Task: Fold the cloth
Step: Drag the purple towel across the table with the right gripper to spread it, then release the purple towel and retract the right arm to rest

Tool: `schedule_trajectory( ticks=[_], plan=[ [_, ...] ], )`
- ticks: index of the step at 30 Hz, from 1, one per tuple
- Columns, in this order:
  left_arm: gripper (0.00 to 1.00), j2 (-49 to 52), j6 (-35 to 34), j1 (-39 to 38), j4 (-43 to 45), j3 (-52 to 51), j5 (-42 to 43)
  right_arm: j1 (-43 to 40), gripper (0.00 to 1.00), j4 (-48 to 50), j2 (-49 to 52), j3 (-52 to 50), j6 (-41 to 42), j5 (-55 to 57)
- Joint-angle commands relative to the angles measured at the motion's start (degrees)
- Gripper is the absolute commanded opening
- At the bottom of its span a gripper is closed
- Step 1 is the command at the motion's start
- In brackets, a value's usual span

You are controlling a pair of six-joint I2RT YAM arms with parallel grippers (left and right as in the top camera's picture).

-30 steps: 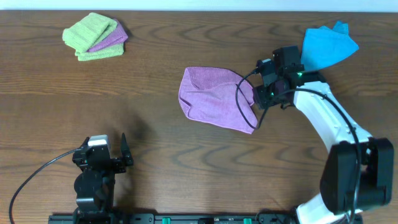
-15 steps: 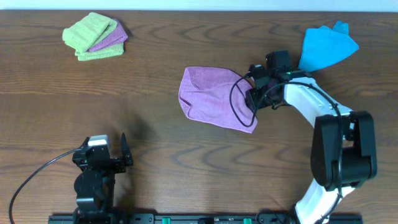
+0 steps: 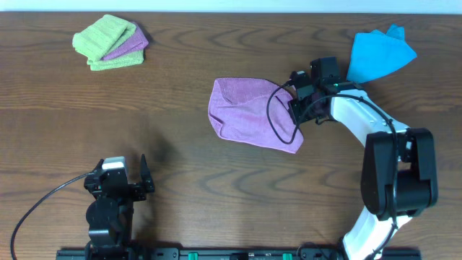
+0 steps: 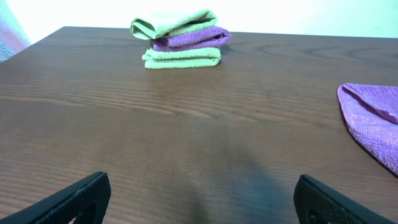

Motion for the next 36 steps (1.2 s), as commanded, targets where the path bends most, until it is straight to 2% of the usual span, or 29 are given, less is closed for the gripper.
schedule_trajectory(
  ticks=[1, 7, 14, 18, 21, 23, 24, 25, 26, 31, 36],
  plan=[
    [0.95, -0.3, 0.7, 0.4, -0.6, -1.2, -0.8, -0.3, 0.01, 0.6, 0.8, -0.1, -0.1, -0.4],
    [0.96, -0.3, 0.7, 0.4, -0.6, -1.2, -0.8, -0.3, 0.01, 0.5, 0.8, 3.3, -0.1, 0.7],
    [0.96, -0.3, 0.8, 0.4, -0.6, -1.2, -0.8, -0.3, 0.01, -0.4, 0.8, 10.1, -0.2, 8.1],
    [0.95, -0.3, 0.8, 0.4, -0.6, -1.2, -0.8, -0.2, 0.01, 1.2, 0.8, 13.0, 0.5, 16.9],
    [0.95, -0.3, 0.8, 0.4, -0.6, -1.2, -0.8, -0.2, 0.02, 6.4, 1.0, 13.0, 7.7, 32.3],
    [0.96, -0.3, 0.7, 0.4, -0.6, -1.2, -0.8, -0.2, 0.04, 9.5, 1.4, 13.0, 9.4, 37.6],
    [0.95, -0.3, 0.8, 0.4, -0.6, -1.2, -0.8, -0.2, 0.29, 10.4, 1.4, 13.0, 8.4, 37.1],
    [0.96, -0.3, 0.7, 0.4, -0.6, -1.2, -0.8, -0.2, 0.68, 10.6, 1.4, 13.0, 7.7, 36.9],
    [0.96, -0.3, 0.8, 0.4, -0.6, -1.2, -0.8, -0.1, 0.99, 10.5, 1.4, 13.0, 7.3, 36.9],
    [0.95, -0.3, 0.7, 0.4, -0.6, -1.2, -0.8, 1.3, 0.99, 5.4, 1.4, 13.0, 6.7, 34.6],
    [0.95, -0.3, 0.7, 0.4, -0.6, -1.2, -0.8, 3.3, 0.99, -3.3, 1.4, 13.0, 5.4, 19.9]
  ],
)
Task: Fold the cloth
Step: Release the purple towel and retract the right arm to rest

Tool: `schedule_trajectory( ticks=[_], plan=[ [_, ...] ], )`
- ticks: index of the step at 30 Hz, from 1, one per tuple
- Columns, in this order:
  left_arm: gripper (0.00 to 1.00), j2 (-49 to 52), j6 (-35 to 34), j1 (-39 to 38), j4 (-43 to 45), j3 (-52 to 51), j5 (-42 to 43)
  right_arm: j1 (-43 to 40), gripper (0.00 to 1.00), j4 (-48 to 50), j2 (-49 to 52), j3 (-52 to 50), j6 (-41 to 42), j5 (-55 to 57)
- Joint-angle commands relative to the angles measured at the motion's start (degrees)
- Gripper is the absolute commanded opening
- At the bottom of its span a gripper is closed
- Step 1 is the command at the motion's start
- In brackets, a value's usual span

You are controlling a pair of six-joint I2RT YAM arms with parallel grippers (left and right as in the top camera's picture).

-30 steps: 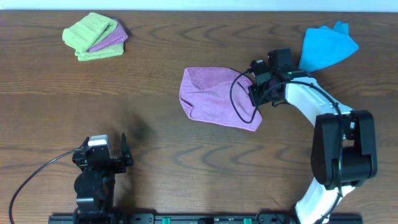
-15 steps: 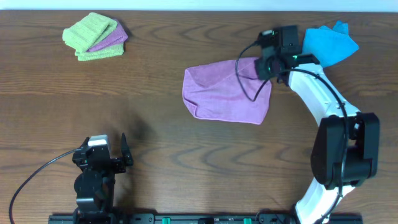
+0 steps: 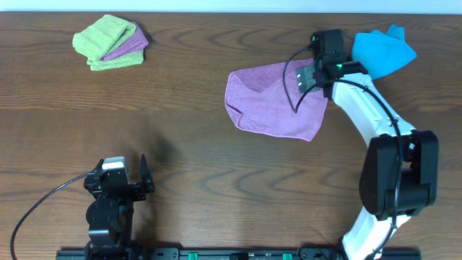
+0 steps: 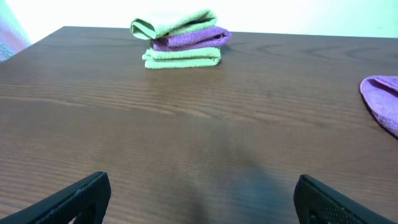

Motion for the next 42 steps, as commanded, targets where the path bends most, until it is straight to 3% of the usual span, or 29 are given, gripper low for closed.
schedule_trajectory(
  ticks=[1, 3, 6, 7, 8, 9, 11, 12, 16, 29, 37, 42],
  plan=[
    [0.95, -0.3, 0.8, 0.4, -0.6, -1.2, -0.8, 1.9, 0.99, -3.0, 1.2, 0.9, -0.5, -10.9],
    [0.95, -0.3, 0.7, 0.4, -0.6, -1.2, -0.8, 3.1, 0.96, -5.4, 1.2, 0.9, -0.5, -16.2],
    [0.95, -0.3, 0.7, 0.4, -0.6, -1.2, -0.8, 5.6, 0.82, -7.0, 1.2, 0.9, -1.1, -20.5],
    [0.95, -0.3, 0.7, 0.4, -0.6, -1.2, -0.8, 6.8, 0.48, -7.0, 1.2, 0.9, -1.6, -20.4],
    [0.96, -0.3, 0.7, 0.4, -0.6, -1.2, -0.8, 7.6, 0.34, -6.6, 1.2, 0.9, -2.0, -20.4],
    [0.95, -0.3, 0.7, 0.4, -0.6, -1.2, -0.8, 8.3, 0.30, -5.9, 1.2, 0.9, -2.0, -20.5],
    [0.95, -0.3, 0.7, 0.4, -0.6, -1.2, -0.8, 9.5, 0.36, -4.5, 1.4, 0.9, -2.0, -20.5],
    [0.95, -0.3, 0.7, 0.4, -0.6, -1.2, -0.8, 10.0, 0.53, -3.5, 1.7, 0.9, -2.0, -20.5],
    [0.95, -0.3, 0.7, 0.4, -0.6, -1.2, -0.8, 11.4, 0.63, 0.0, 3.3, 0.9, -2.7, -20.5],
    [0.95, -0.3, 0.8, 0.4, -0.6, -1.2, -0.8, 12.6, 0.67, 2.6, 7.3, 1.2, -12.0, -13.4],
    [0.95, -0.3, 0.7, 0.4, -0.6, -1.2, -0.8, 12.8, 0.77, -15.8, 5.5, 9.6, -7.9, -13.6],
    [0.95, -0.3, 0.8, 0.4, -0.6, -1.2, -0.8, 12.9, 0.82, -22.8, -3.0, 12.9, -7.9, -13.6]
  ],
)
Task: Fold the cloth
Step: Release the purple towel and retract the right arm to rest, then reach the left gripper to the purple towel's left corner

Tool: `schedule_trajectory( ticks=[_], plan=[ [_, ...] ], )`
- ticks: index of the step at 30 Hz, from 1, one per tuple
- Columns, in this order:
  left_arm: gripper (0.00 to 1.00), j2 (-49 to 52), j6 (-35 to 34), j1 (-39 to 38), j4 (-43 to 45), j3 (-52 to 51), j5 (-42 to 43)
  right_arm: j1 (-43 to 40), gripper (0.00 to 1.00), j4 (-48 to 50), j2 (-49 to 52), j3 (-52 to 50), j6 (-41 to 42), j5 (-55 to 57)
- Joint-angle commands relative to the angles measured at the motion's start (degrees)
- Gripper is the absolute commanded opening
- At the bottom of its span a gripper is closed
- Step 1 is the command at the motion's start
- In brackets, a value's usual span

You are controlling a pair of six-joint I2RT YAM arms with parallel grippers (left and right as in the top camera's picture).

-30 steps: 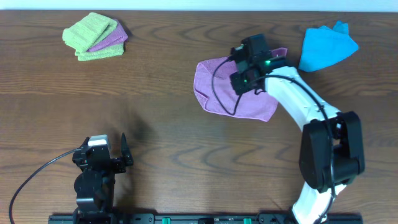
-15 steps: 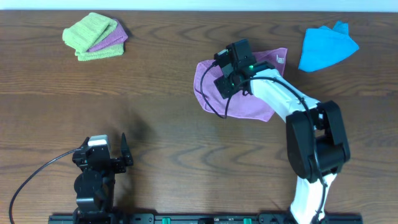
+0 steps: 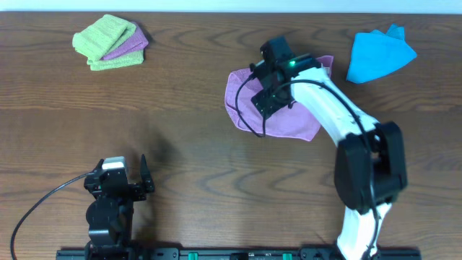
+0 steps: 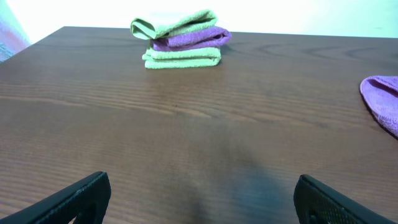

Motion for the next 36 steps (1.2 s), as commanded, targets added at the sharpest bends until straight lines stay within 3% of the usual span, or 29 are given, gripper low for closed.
schedule_trajectory(
  ticks=[1, 10, 15, 18, 21, 25, 28, 36],
  plan=[
    [0.95, -0.3, 0.8, 0.4, -0.6, -1.2, -0.8, 0.6, 0.82, -2.1, -8.9, 1.9, 0.9, 0.6],
    [0.96, -0.3, 0.8, 0.4, -0.1, -1.2, -0.8, 2.0, 0.97, -14.6, -25.4, 1.6, 4.8, 0.5],
    [0.96, -0.3, 0.3, 0.3, 0.5, -1.2, 2.7, 6.1, 0.99, -22.0, -39.2, 0.6, 8.2, 0.5],
    [0.95, -0.3, -2.2, 0.3, 0.4, -1.2, 12.6, 8.5, 0.99, -25.1, -45.2, 0.6, 10.7, 0.5],
    [0.96, -0.3, -4.5, 0.3, 1.8, -1.2, 29.8, 11.0, 0.99, -29.5, -52.1, 0.5, 14.6, 0.5],
    [0.96, -0.3, -4.8, 0.3, 12.5, -1.2, 57.5, 13.4, 0.99, -37.4, -61.5, 0.5, 21.7, -0.7],
    [0.96, -0.3, -4.8, 0.3, 21.4, -1.2, 71.1, 13.5, 0.99, -40.4, -66.7, 0.5, 24.2, -2.5],
    [0.95, -0.3, -4.8, 0.3, 38.5, -1.2, 80.8, 13.5, 0.99, -43.3, -71.7, 0.5, 26.4, -4.0]
  ],
)
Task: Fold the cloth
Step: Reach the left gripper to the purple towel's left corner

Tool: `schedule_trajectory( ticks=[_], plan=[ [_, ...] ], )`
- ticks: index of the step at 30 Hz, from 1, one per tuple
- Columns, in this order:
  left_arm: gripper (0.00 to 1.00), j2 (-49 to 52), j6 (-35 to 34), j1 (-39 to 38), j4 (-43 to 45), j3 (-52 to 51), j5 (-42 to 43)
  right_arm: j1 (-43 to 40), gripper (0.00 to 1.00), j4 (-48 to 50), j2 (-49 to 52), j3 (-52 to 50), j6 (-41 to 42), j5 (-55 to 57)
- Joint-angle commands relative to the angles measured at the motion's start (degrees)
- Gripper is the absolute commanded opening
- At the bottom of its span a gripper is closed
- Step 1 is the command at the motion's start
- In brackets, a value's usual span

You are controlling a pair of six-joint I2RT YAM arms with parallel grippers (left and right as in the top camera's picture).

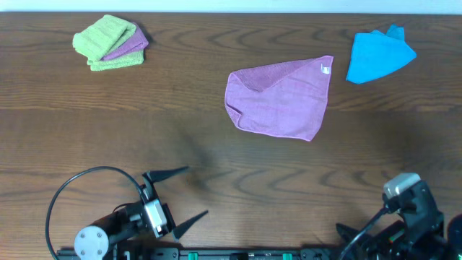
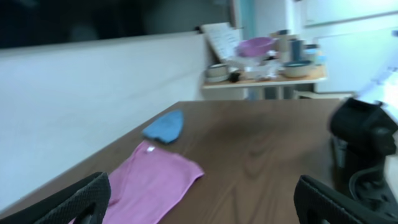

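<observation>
The purple cloth [image 1: 285, 101] lies spread out right of the table's middle, its far left corner turned over onto itself and a white tag at its far right corner. The left wrist view shows this purple cloth [image 2: 149, 183] low on the left. My left gripper [image 1: 180, 196] is at the front edge, turned to the right, open and holding nothing, well short of the cloth; its fingertips [image 2: 84, 198] frame the wrist view. My right arm [image 1: 406, 198] is folded back at the front right corner, and its jaws do not show clearly.
A blue cloth [image 1: 379, 54] lies at the far right, also seen as the blue cloth [image 2: 165, 126] beyond the purple one. A stack of folded green and purple cloths [image 1: 110, 42] sits at the far left. A shelf with bowls [image 2: 267, 59] stands beyond the table.
My right arm, which reached over the purple cloth's left half, is now drawn back to the front right corner. My left gripper has turned from facing the far edge to facing right. The cloth has not moved.
My right gripper was at the right edge of the crumpled purple cloth near the middle. Then the cloth lay farther right and back, the gripper at its far right corner. Then the gripper was over its left part. Now both arms are off the cloth.
</observation>
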Motion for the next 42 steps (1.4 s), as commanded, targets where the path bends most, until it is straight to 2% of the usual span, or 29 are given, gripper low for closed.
schedule_trajectory(
  ticks=[1, 8, 9, 11, 13, 15, 18, 21, 26, 32, 37, 42],
  plan=[
    [0.95, -0.3, -0.2, 0.3, 2.2, 0.3, 8.3, 0.5, 0.99, -0.9, 0.4, -0.3, 2.1, -1.0],
    [0.96, -0.3, -0.3, 0.2, 5.6, 0.3, 13.3, 0.5, 0.99, -1.0, 0.4, -0.3, 2.6, -1.9],
    [0.96, -0.3, -1.9, 0.2, 5.0, 0.3, 11.0, 0.5, 0.99, -1.0, 0.4, -0.3, 2.6, -1.9],
    [0.95, -0.3, -11.1, 0.2, 1.5, 0.3, -1.3, 0.5, 0.99, -1.0, 0.0, -0.3, 2.6, -1.4],
    [0.95, -0.3, -15.5, 0.2, -3.6, 0.3, -12.2, 0.5, 0.99, -1.0, -0.9, -0.6, 3.1, 0.6],
    [0.95, 0.4, -15.8, -0.4, -4.5, 0.3, -16.6, 0.2, 0.99, -1.0, -2.7, -1.8, 4.3, 3.4],
    [0.96, 3.6, -16.1, -2.3, 0.1, 0.3, -19.6, -0.2, 0.99, -1.0, -6.8, -5.2, 6.5, 7.0],
    [0.95, 9.3, -16.1, -4.3, 3.0, 0.5, -26.9, -1.2, 0.99, -1.0, -11.0, -9.6, 9.1, 8.5],
    [0.96, 26.4, -15.2, -8.9, 11.8, 4.0, -29.9, -3.5, 0.99, 0.0, -14.3, -14.9, 11.2, 8.7],
    [0.96, 55.0, -10.0, -17.8, 11.2, 20.5, -29.3, -4.7, 0.99, 2.7, -14.2, -16.9, 11.2, 8.4],
    [0.95, 76.8, -5.0, -22.2, -3.7, 40.8, -30.4, -4.7, 0.99, 4.8, -14.2, -16.9, 11.2, 8.7],
    [0.95, 93.5, 2.2, -23.7, -21.6, 61.1, -38.6, -4.7, 0.99, 9.0, -14.2, -16.9, 11.1, 12.9]
  ],
)
